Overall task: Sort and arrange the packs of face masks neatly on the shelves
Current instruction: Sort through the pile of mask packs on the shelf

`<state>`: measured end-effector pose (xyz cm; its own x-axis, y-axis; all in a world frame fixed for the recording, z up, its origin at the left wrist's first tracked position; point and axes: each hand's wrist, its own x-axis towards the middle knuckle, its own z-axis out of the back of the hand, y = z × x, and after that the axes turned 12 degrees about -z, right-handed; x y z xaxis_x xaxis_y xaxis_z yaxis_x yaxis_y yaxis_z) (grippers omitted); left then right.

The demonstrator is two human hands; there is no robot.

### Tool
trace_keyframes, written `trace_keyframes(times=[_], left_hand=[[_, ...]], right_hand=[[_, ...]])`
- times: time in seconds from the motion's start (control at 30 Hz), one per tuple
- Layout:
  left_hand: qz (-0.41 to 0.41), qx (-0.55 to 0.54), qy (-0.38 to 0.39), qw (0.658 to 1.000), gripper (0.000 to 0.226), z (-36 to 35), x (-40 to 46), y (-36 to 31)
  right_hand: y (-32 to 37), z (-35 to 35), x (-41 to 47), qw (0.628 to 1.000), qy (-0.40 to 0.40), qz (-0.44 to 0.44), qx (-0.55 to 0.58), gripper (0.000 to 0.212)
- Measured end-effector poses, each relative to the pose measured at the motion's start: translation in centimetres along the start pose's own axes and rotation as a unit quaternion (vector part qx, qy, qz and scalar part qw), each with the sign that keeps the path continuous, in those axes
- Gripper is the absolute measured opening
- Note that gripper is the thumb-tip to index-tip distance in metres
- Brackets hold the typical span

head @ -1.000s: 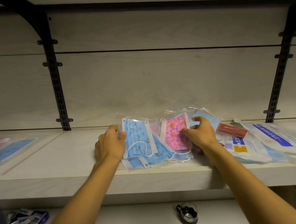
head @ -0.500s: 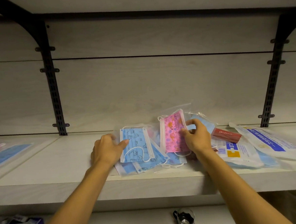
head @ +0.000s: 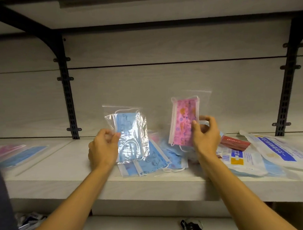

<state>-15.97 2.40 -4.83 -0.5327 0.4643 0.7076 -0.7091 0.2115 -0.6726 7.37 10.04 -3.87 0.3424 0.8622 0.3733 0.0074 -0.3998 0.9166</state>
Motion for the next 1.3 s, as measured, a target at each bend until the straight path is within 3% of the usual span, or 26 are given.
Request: trace_keyframes(times=[0.13, 0.33, 0.57, 0.8, 0.97, 1.3], left_hand=[[0.024, -0.080, -0.034, 0.996, 0.018, 1.8, 0.3, -0.9], [0.078, -0.121, -0.026, 0.989, 0.015, 5.6, 0.0, -1.2], [0.041, -0.088, -0.025, 0.995, 0.015, 12.0, -1.0, 0.2], [0.041, -0.035, -0.084, 0.995, 0.015, 22.6, -0.8, 3.4], [0.032, -0.019, -0.124, 0.992, 0.022, 30.5, -0.4, 6.3], [0.040, 0.045, -0.160, 0.985, 0.014, 44.1, -1.3, 12.6]], right_hand=[[1.9, -0.1, 0.1, 0.998, 0.019, -0.031, 0.045, 0.015], [5.8, -1.6, -2.0, 0.990, 0.110, -0.015, 0.093, 0.013], [7.5, -5.0, -7.6, 0.973, 0.217, -0.050, 0.061, 0.019], [9.6, -11.1, -15.9, 0.951, 0.295, -0.086, 0.047, 0.016], [11.1, -14.9, -22.1, 0.942, 0.326, -0.074, 0.027, 0.015], [13.4, -21.3, -33.3, 0.926, 0.376, -0.028, 0.001, 0.014]])
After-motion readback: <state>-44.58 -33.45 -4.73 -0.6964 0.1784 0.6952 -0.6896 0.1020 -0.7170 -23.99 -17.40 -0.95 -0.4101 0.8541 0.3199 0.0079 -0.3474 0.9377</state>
